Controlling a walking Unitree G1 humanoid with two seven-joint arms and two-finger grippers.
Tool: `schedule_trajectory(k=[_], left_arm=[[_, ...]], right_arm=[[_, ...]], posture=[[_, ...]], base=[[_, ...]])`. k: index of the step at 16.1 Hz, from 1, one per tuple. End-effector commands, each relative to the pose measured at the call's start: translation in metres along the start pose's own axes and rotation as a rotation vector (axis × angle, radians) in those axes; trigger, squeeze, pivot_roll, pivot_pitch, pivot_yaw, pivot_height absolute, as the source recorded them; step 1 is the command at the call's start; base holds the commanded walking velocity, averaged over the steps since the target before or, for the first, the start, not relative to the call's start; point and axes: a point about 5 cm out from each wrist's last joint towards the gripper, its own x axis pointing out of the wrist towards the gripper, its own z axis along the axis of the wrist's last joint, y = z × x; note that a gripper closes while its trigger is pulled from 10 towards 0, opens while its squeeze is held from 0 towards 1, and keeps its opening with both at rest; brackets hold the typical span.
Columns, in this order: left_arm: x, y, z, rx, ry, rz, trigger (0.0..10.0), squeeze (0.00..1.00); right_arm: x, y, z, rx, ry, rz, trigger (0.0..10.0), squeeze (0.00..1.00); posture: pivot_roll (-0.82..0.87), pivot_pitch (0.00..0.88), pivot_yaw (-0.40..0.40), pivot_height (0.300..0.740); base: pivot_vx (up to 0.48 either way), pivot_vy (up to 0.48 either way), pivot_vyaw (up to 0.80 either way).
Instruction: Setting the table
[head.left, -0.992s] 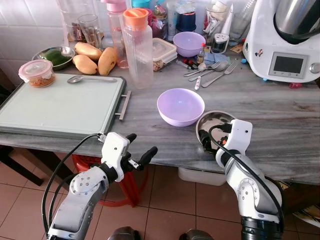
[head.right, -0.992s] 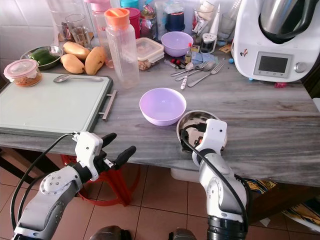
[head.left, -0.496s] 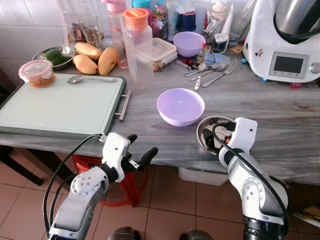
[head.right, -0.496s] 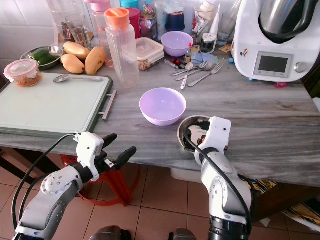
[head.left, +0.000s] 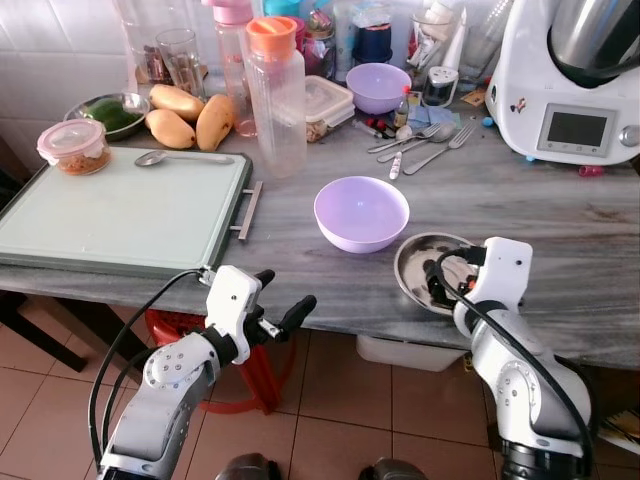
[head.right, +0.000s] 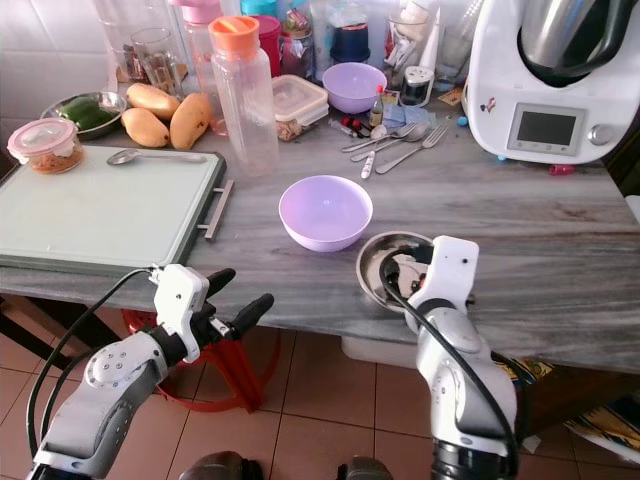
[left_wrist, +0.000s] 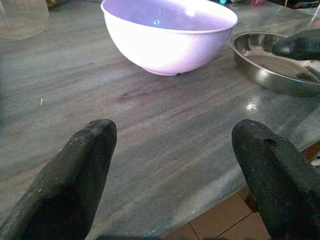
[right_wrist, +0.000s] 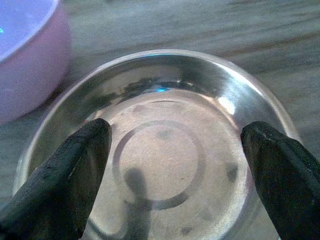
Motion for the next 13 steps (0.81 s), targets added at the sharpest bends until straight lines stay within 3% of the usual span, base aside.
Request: schedule_trajectory(k=[1,9,13], left_arm=[[0.001,0.001,0.001,0.017,0.004,-0.003,10.0,0.0],[-0.001,0.001,-0.001,0.015,0.02,0.001,10.0,0.0],[0.0,0.002,-0.003,0.018,0.033,0.0,10.0,0.0]], right_arm=[[0.003,-0.004,-0.003,-0.011,0.017,-0.023,10.0,0.0],[0.016,-0.008,-0.011,-0.043,0.092,-0.009,10.0,0.0],[0.018,0.006,-0.01,0.009,0.125,0.09,10.0,0.0]], posture=[[-0.03,0.0,0.029,0.74],[-0.02,0.0,0.031,0.74],[-0.03,0.0,0.033,0.74]], base=[[0.0,0.0,0.0],[0.0,0.0,0.0],[0.0,0.0,0.0]])
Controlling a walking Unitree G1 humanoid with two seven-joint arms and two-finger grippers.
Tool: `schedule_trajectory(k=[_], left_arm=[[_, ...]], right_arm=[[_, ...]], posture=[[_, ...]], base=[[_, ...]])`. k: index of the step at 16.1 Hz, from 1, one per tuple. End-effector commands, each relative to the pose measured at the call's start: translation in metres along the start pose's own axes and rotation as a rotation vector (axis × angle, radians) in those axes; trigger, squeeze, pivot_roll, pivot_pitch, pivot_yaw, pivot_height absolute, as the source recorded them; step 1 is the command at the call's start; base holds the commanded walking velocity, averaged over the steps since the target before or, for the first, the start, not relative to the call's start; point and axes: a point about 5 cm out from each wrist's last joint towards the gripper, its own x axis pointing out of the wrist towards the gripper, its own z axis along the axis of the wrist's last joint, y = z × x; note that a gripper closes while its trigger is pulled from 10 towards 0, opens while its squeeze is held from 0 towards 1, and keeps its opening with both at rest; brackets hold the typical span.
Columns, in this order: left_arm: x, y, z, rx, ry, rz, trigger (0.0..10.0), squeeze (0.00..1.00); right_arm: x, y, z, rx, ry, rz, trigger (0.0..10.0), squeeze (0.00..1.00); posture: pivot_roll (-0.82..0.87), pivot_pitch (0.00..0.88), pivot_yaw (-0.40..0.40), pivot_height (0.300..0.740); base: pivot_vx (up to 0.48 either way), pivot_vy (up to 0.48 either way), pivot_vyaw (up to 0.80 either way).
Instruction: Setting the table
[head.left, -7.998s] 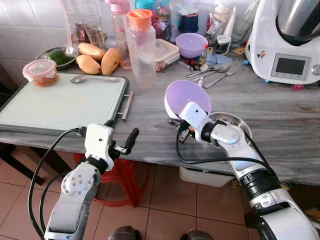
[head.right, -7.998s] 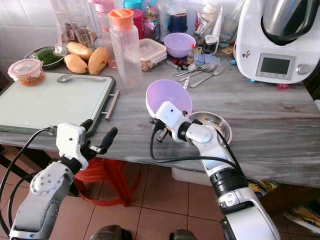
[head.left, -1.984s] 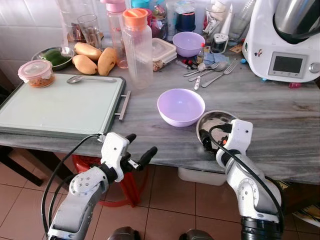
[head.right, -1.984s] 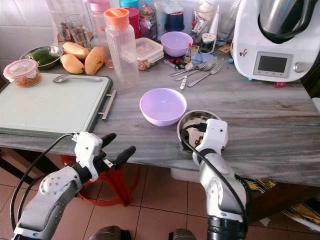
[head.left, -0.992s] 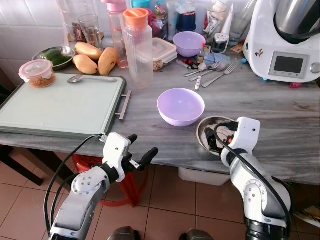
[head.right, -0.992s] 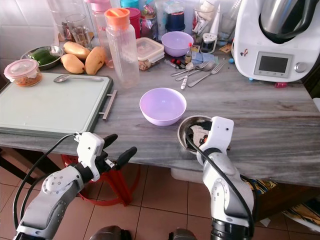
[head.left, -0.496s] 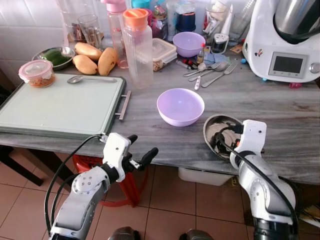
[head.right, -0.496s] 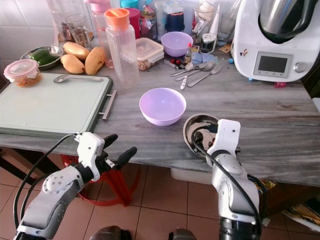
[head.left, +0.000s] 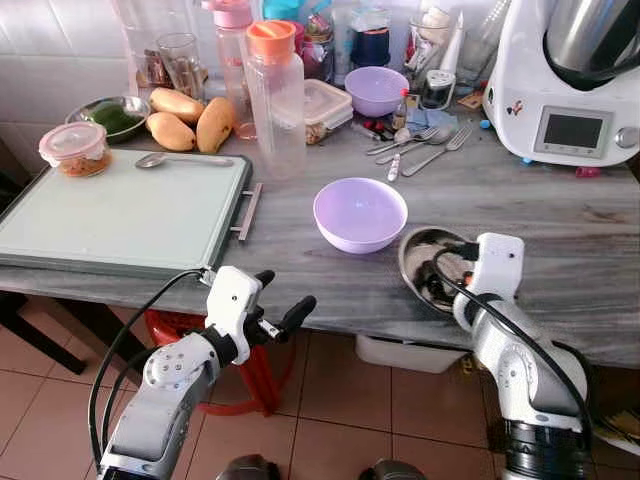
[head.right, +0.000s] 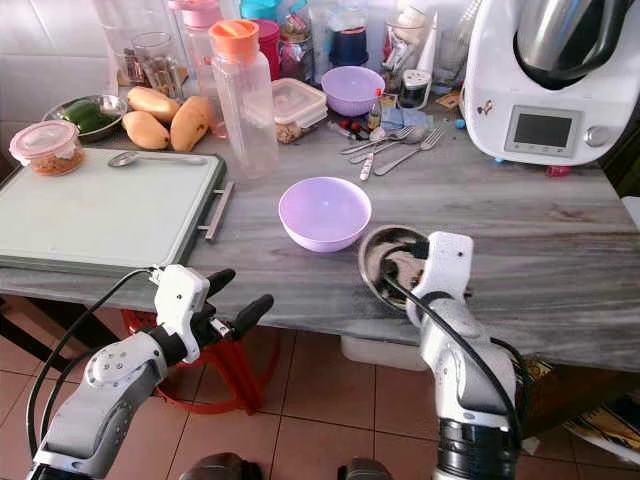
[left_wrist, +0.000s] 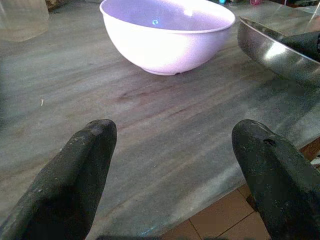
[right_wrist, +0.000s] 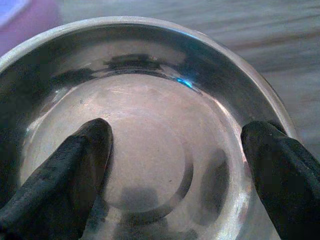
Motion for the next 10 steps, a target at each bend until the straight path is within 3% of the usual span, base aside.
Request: schedule_trajectory(k=[1,10], left_arm=[[0.001,0.001,-0.002,0.014,0.024,-0.003,10.0,0.0],[0.004,0.0,-0.003,0.016,0.026,-0.002,10.0,0.0]], right_arm=[[0.002,0.005,-0.008,0.025,0.062,0.044,10.0,0.0],[-0.012,0.003,-0.011,-0.015,0.105,-0.006,10.0,0.0]], posture=[[-0.03,0.0,0.033,0.74],[-0.04,0.0,0.022,0.74]], base=[[0.0,0.0,0.0],[0.0,0.0,0.0]])
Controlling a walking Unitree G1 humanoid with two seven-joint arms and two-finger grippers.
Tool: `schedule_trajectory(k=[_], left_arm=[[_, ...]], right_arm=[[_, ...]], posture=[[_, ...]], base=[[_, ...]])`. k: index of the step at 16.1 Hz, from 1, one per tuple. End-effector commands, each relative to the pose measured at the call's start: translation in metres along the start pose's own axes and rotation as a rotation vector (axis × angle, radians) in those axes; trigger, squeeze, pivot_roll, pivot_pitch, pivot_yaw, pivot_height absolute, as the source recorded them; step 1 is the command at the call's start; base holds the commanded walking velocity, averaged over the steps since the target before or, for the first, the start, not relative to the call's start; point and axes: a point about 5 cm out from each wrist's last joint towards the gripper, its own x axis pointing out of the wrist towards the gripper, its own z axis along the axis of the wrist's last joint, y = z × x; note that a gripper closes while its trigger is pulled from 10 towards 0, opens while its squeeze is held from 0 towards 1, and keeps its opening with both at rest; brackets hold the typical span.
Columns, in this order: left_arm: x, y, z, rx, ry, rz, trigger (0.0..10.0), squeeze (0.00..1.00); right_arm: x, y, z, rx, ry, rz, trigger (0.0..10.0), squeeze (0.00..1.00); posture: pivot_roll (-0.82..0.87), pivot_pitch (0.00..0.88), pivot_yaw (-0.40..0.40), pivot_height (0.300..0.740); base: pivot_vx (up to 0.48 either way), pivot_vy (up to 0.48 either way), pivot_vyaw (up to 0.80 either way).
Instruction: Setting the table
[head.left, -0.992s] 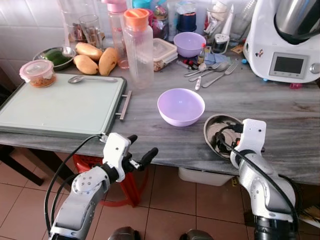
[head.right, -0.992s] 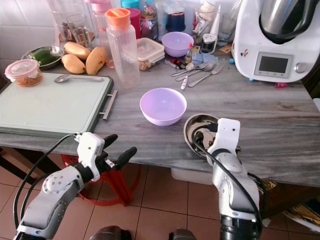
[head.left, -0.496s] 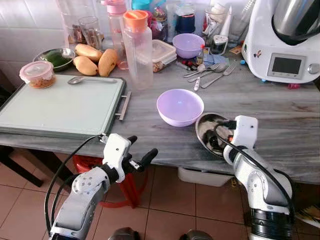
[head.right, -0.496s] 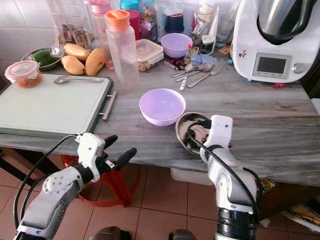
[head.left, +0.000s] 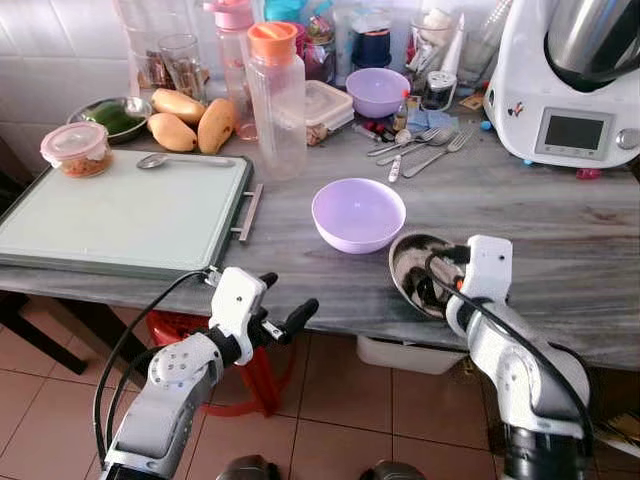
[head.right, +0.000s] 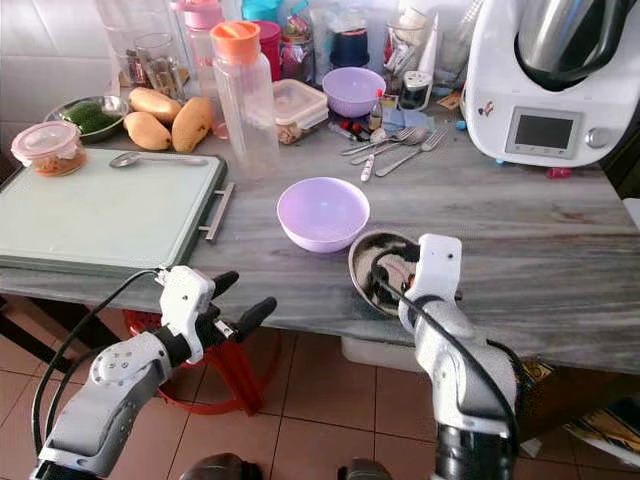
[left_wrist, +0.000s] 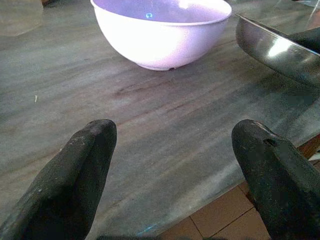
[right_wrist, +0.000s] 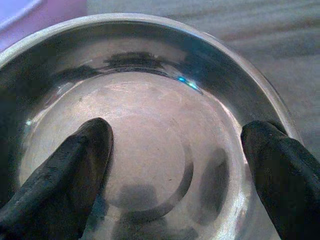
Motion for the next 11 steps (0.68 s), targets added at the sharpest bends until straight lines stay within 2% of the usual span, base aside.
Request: schedule_trajectory(k=[1,3,8,11], left_arm=[[0.001,0.002,0.0,0.011,0.009,0.008,10.0,0.0],[0.001,0.002,0.0,0.01,0.008,0.007,10.0,0.0],[0.002,0.002,0.0,0.009,0.009,0.011,10.0,0.0],[0.001,0.004,0.0,0.011,0.008,0.019,10.0,0.0]], right_arm=[[-0.004,-0.003,-0.012,-0.005,0.059,-0.017,10.0,0.0],[-0.007,-0.007,-0.01,-0.068,0.028,-0.052,10.0,0.0],[0.001,-0.019,-0.002,-0.03,-0.011,-0.147,10.0,0.0],[0.009,-0.02,0.011,-0.089,-0.069,-0.144,10.0,0.0]], posture=[[-0.04,0.0,0.021,0.74],[-0.05,0.0,0.022,0.74],[-0.04,0.0,0.023,0.74],[-0.03,0.0,0.021,0.74]], base=[[0.0,0.0,0.0],[0.0,0.0,0.0],[0.0,0.0,0.0],[0.0,0.0,0.0]])
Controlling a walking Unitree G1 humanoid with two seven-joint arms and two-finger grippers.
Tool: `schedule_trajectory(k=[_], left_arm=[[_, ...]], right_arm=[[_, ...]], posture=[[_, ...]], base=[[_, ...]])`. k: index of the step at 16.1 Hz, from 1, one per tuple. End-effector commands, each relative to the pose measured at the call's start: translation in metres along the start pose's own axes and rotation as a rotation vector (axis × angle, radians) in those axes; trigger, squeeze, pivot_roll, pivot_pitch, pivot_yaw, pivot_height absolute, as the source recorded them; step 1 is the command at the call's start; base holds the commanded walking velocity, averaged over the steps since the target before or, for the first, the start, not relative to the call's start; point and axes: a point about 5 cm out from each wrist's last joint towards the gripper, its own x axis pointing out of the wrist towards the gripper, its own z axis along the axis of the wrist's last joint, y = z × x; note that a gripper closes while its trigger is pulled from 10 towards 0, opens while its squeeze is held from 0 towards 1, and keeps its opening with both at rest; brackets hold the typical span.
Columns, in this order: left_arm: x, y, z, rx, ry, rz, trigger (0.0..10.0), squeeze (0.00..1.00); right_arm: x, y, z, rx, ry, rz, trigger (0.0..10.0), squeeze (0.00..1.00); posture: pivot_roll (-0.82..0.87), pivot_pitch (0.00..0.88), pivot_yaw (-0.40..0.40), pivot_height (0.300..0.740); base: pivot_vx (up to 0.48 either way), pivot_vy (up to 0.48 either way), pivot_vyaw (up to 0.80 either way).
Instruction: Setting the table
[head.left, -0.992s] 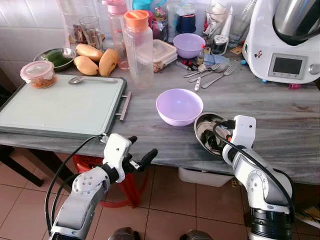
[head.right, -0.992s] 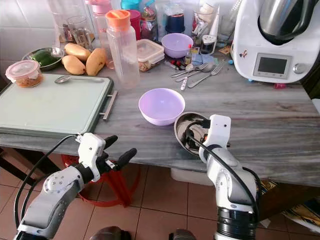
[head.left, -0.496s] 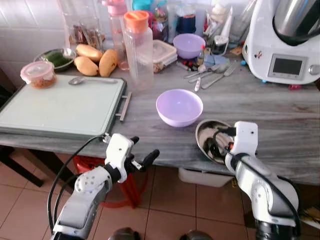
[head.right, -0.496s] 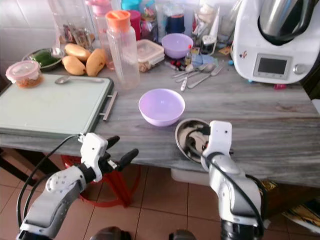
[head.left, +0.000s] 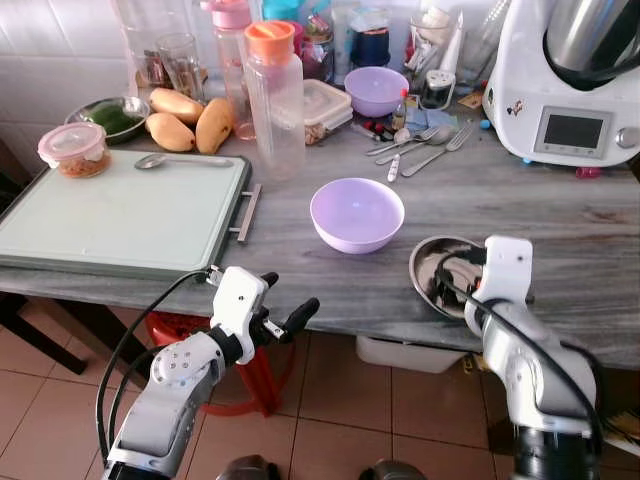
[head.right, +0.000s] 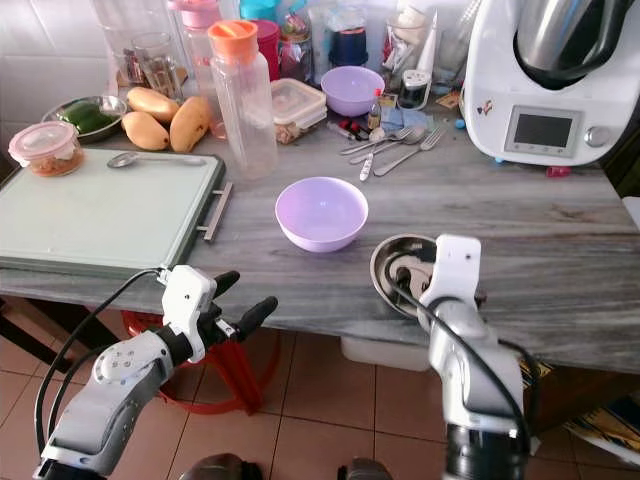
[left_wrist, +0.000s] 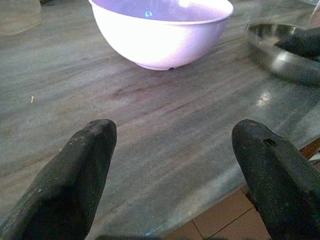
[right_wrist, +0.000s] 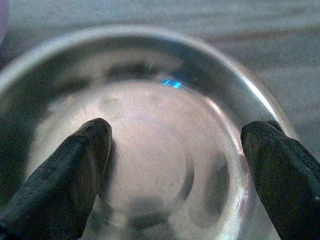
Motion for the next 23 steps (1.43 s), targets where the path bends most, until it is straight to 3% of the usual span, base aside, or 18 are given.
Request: schedule_trajectory(k=[1,8,13,18,23], left_arm=[[-0.001,0.004,0.0,0.013,0.007,0.015,10.0,0.0],[-0.001,0.003,0.0,0.014,0.01,0.013,10.0,0.0],[-0.002,0.003,0.0,0.015,0.005,0.018,10.0,0.0],[-0.004,0.004,0.0,0.015,0.011,0.015,10.0,0.0],[-0.004,0.004,-0.002,0.012,0.026,0.007,10.0,0.0]], right_arm=[[0.002,0.004,0.007,-0.012,-0.038,0.023,10.0,0.0],[0.0,0.015,0.016,-0.042,-0.156,0.084,10.0,0.0],[-0.001,0.019,0.006,0.027,-0.171,0.13,10.0,0.0],[-0.015,0.016,-0.011,0.038,-0.145,0.102,10.0,0.0],[-0.008,0.007,-0.008,-0.082,-0.123,0.077,10.0,0.0]], posture=[[-0.03,0.0,0.023,0.74],[-0.03,0.0,0.023,0.74],[-0.03,0.0,0.023,0.74],[-0.03,0.0,0.035,0.74],[-0.04,0.0,0.039,0.74]], base=[[0.0,0.0,0.0],[0.0,0.0,0.0],[0.0,0.0,0.0],[0.0,0.0,0.0],[0.0,0.0,0.0]])
